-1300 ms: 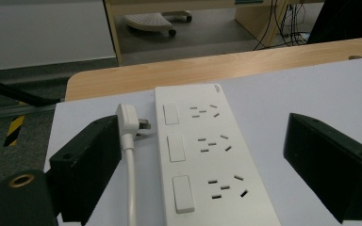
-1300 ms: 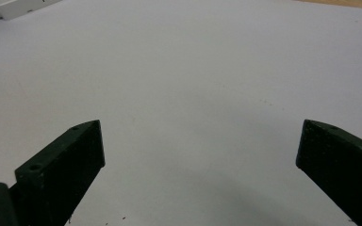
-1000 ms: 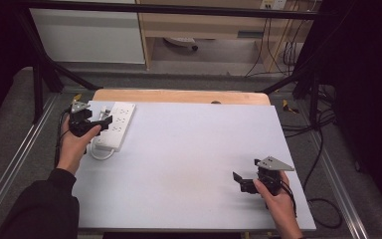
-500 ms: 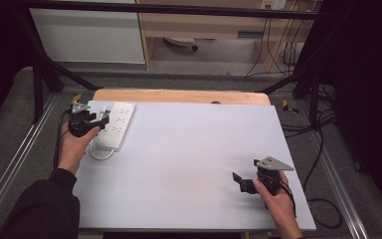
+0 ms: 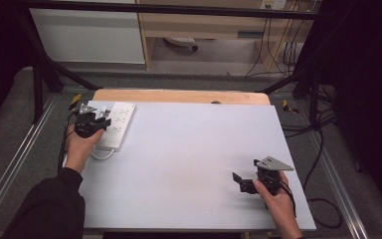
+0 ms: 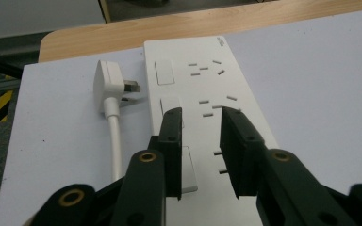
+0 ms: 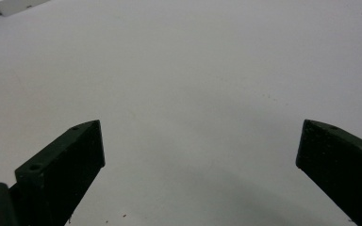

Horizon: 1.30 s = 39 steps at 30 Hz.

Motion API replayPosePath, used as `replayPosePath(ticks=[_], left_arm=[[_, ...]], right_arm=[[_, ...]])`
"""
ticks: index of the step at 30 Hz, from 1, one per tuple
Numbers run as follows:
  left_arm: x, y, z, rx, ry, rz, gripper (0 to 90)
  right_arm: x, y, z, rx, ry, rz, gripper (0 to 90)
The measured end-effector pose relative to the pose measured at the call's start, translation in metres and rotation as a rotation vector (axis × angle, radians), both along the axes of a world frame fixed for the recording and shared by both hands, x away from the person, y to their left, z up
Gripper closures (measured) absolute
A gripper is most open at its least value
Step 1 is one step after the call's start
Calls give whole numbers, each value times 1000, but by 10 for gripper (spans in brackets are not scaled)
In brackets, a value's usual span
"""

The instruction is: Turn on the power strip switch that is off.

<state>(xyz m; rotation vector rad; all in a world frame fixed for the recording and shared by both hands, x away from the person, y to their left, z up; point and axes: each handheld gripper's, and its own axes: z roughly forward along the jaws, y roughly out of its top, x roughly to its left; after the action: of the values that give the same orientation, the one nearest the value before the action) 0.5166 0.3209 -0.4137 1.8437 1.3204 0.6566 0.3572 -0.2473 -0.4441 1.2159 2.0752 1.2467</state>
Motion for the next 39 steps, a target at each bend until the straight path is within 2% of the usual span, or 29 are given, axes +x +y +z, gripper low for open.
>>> replayPosePath(ticks=[19, 29, 39], left_arm=[[2, 1, -6, -14, 20, -9, 900], [2, 0, -8, -10, 14, -11, 900], [5, 1, -12, -9, 29, 0, 900]], right_arm=[[0, 0, 0, 3, 3, 1, 22], [0, 0, 0, 3, 1, 1, 22], [0, 0, 0, 1, 4, 2, 22]])
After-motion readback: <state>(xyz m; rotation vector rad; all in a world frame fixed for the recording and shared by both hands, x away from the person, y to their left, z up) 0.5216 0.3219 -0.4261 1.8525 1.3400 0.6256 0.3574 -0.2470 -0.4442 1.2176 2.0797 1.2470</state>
